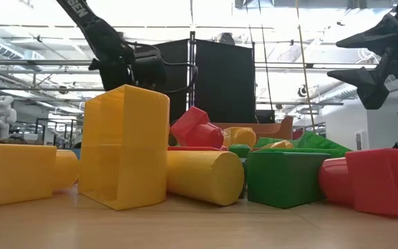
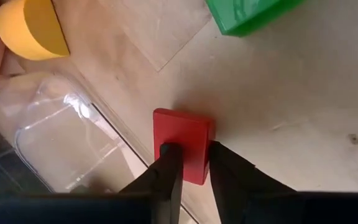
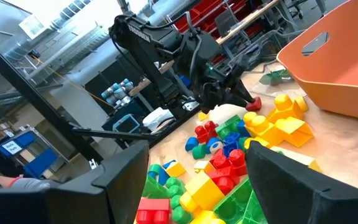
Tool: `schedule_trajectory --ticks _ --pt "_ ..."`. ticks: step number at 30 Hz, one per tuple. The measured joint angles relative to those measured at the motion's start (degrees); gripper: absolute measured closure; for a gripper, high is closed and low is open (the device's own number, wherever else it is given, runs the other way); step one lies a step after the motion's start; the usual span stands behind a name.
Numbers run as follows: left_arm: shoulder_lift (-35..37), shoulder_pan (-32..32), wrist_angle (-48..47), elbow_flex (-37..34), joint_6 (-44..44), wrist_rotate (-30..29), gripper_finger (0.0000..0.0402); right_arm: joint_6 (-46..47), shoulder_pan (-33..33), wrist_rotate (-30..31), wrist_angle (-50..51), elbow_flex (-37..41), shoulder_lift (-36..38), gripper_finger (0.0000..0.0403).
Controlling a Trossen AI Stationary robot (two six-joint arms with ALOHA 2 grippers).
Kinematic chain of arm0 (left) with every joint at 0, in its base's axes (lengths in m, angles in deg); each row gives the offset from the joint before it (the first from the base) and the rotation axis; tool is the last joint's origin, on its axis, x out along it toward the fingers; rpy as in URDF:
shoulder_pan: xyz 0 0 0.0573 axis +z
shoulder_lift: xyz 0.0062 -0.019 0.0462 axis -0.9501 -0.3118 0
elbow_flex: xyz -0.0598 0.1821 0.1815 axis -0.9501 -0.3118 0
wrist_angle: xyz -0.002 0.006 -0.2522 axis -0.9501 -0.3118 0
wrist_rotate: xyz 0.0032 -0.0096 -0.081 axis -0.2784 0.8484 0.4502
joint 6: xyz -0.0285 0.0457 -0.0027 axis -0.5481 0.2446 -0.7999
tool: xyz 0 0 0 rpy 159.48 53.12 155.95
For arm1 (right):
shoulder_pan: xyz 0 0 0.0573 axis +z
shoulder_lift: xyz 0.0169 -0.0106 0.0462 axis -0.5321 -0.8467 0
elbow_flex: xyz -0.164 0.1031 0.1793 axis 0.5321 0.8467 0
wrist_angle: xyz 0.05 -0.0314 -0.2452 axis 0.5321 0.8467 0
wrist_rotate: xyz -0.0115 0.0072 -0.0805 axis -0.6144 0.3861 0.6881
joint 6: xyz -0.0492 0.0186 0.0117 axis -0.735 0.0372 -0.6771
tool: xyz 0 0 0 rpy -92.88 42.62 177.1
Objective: Sort blocks by size
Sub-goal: Put the small red block into the transparent bin
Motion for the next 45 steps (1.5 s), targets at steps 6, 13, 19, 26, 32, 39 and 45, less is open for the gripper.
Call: schedule_trajectory --ticks 6,13,19,26,32,39,45 --pt "-0.2 -2.9 -5.1 2.3 -6.9 0.0 0.0343 0.9 0.0 0.0 0.0 0.0 0.0 0.0142" --pt "-0.3 -7.3 -11.3 6.7 -12.7 0.7 0.0375 0.6 0.0 0.0 0.0 0.0 0.0 0.0142" --pt "0.1 -9.1 -18.8 11.4 -21.7 0.9 0.0397 0.0 0.0 0.0 0.0 0.0 0.0 0.0142" --pt "4.8 -3.6 -17.9 15.2 -37.4 7.1 0.0361 -0.2 0.0 0.0 0.0 0.0 0.0 0.0142" --pt "7.0 2.0 -18.2 15.3 -42.0 19.0 0.0281 -0.4 0.0 0.0 0.0 0.0 -0.1 0.0142" --pt "5.0 1.8 -18.3 14.7 -41.7 21.5 0.0174 -0.2 0.0 0.0 0.0 0.0 -0.2 0.0142" --pt "3.5 1.3 -18.4 13.5 -40.9 19.8 0.0138 -0.2 0.0 0.0 0.0 0.0 -0.2 0.0142"
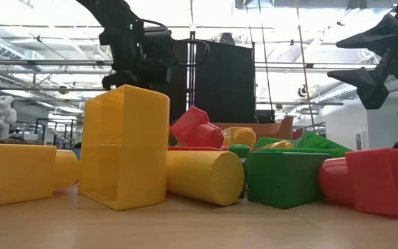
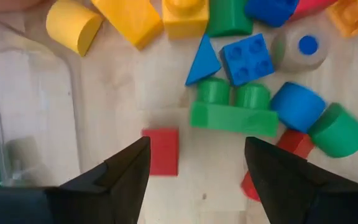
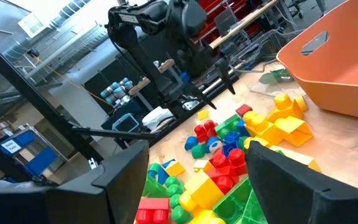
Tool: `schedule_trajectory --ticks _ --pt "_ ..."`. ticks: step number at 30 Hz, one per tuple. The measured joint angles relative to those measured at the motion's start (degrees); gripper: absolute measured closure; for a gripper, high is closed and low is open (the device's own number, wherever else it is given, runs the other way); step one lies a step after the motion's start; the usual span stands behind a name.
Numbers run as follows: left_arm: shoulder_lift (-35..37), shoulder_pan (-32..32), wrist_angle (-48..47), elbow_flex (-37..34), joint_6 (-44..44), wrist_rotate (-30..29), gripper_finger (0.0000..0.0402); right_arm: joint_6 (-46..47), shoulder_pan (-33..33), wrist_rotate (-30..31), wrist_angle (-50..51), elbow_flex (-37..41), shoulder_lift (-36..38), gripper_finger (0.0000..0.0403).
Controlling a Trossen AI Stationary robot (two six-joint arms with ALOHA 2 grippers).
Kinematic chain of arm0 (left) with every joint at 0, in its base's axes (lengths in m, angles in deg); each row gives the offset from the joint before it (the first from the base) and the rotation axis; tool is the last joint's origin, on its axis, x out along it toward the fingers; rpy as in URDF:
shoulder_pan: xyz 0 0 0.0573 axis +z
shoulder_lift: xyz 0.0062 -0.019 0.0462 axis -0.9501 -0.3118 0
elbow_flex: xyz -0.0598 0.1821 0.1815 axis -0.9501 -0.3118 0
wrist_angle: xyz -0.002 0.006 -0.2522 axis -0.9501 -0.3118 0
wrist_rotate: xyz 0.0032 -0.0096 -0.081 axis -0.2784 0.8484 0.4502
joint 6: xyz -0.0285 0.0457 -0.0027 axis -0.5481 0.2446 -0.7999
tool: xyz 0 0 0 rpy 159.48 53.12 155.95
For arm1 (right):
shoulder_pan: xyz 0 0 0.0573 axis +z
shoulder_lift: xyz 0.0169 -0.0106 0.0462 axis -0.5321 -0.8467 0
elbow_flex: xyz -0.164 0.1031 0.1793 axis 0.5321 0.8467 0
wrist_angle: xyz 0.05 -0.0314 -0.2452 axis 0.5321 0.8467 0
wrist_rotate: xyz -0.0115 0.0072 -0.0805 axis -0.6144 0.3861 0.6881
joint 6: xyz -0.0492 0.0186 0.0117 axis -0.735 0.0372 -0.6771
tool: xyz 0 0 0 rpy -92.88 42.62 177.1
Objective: Sort blocks by size
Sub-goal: Put the small red block into the transparent bin
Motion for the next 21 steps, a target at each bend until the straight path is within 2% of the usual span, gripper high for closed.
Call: schedule_trajectory --ticks 21 --pt "-7.4 1.9 3.0 -1.7 3.4 -5.4 0.0136 0.0 0.0 0.0 0.0 0.0 0.0 0.0142"
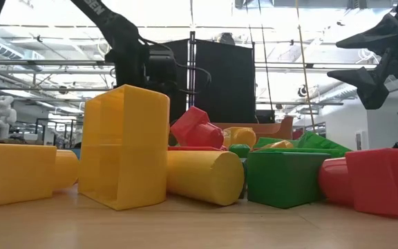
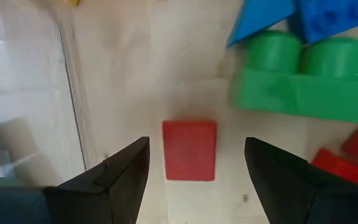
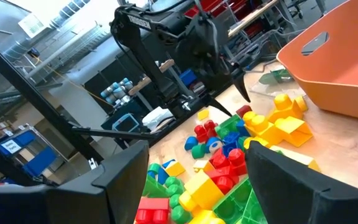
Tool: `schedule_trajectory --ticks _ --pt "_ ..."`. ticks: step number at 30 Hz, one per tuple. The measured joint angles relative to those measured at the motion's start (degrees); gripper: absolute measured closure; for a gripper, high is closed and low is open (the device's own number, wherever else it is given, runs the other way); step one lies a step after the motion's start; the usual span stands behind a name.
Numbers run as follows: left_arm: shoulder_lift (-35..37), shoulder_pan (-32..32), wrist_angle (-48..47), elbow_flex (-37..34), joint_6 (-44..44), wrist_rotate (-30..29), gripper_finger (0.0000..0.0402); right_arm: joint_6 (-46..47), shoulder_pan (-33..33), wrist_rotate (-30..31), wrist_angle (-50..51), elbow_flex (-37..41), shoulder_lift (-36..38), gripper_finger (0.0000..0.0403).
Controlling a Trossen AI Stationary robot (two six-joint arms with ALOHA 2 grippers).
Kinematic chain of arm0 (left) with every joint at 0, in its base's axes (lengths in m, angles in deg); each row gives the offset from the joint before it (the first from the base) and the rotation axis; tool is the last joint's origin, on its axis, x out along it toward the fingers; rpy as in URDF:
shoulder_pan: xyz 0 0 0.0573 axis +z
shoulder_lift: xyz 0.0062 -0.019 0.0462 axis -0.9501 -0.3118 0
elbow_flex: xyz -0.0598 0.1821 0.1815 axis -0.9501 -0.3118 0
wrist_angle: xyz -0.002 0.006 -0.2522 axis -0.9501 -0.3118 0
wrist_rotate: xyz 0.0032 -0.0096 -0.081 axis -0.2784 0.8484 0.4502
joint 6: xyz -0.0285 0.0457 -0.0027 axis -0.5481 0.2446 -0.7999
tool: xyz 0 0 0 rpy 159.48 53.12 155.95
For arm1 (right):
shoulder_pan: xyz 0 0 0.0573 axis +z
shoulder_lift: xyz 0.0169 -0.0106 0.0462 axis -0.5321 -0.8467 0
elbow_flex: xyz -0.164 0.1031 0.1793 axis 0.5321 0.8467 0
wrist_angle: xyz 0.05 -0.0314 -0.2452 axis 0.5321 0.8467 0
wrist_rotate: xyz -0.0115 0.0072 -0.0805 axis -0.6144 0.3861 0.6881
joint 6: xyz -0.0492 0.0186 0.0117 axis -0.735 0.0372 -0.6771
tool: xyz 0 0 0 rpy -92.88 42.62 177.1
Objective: Sort blocks by size
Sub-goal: Put the small red block into the transparent bin
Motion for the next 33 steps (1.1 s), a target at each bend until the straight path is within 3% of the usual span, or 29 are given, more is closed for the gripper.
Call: schedule_trajectory --ticks 12,15,21,33 --pt "-4.0 0.7 0.8 0.2 0.0 -0.3 0.0147 -0.1 0.0 0.0 0.0 0.0 0.0 0.0142" --pt "-4.6 0.3 0.5 0.3 -0.1 -0.8 0.0179 -0.1 0.0 0.0 0.0 0.0 0.0 0.0142" --pt "-4.8 0.2 0.5 0.4 -3.4 0.2 0.0281 0.0 0.0 0.0 0.0 0.0 0.0 0.0142" --pt "2.3 -2.4 -4.5 0.5 -12.1 4.1 0.0282 -0.1 0.0 0.0 0.0 0.0 0.0 0.0142"
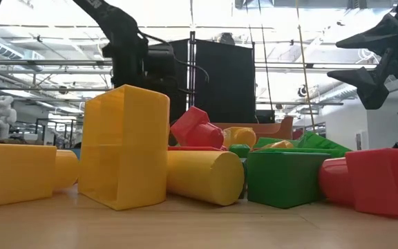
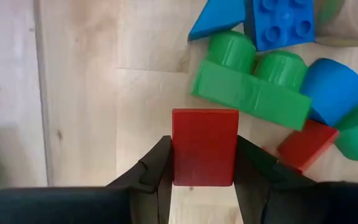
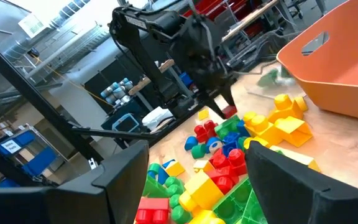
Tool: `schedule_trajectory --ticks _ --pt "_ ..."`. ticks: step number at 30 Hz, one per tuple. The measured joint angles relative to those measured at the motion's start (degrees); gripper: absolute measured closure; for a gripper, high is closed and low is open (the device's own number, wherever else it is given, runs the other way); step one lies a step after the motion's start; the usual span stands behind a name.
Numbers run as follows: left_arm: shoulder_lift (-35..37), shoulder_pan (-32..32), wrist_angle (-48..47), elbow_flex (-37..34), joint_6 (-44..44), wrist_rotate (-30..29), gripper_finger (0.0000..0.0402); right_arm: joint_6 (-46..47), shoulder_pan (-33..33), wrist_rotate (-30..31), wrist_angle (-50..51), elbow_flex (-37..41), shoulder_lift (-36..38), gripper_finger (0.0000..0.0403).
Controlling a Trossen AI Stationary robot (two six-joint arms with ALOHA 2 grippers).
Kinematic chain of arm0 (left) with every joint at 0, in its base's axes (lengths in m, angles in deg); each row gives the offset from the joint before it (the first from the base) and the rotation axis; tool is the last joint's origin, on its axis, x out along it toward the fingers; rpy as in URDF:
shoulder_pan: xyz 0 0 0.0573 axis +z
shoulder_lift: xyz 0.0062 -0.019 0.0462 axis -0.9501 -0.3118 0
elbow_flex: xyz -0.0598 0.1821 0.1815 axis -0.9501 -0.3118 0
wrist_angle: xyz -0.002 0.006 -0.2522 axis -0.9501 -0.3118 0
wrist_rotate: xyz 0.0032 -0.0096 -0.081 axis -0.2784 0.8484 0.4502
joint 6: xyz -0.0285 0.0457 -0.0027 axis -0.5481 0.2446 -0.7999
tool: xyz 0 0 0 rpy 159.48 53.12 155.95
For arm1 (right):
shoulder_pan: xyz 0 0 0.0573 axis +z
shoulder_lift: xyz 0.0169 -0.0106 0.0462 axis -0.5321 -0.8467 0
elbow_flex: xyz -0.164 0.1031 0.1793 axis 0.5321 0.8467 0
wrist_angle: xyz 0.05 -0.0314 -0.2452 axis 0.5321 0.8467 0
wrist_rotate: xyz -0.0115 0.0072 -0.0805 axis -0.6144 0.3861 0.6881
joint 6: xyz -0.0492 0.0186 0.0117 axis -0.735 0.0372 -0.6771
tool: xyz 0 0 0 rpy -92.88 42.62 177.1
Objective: Sort blocks by size
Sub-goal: Put the small red block into the transparent bin
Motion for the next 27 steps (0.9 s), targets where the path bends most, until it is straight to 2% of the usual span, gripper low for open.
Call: schedule_trajectory --ticks 5,11,14,17,19,24,27 --pt "3.5 -0.3 -0.7 0.0 -2.4 -4.1 0.0282 -0.2 0.0 0.0 0.0 0.0 0.0 0.0142" --pt "10.4 -0.3 -3.6 2.2 -6.0 -5.8 0.0282 -0.3 0.0 0.0 0.0 0.0 0.0 0.0142" --pt "14.4 0.1 -2.8 3.4 -7.2 -12.9 0.0282 -0.4 0.0 0.0 0.0 0.0 0.0 0.0142" --pt "17.6 2.2 2.0 3.7 -10.3 -22.3 0.0282 -0.5 0.0 0.0 0.0 0.0 0.0 0.0142" --pt "18.2 4.6 5.8 3.7 -13.2 -26.1 0.0282 -0.8 0.0 0.2 0.0 0.0 0.0 0.0142" --pt "16.3 11.8 11.6 2.7 -15.0 -27.3 0.0282 -0.8 0.0 0.2 0.0 0.0 0.0 0.0142" --pt "13.5 15.6 10.9 1.1 -15.0 -26.2 0.0282 -0.6 0.0 0.2 0.0 0.0 0.0 0.0142"
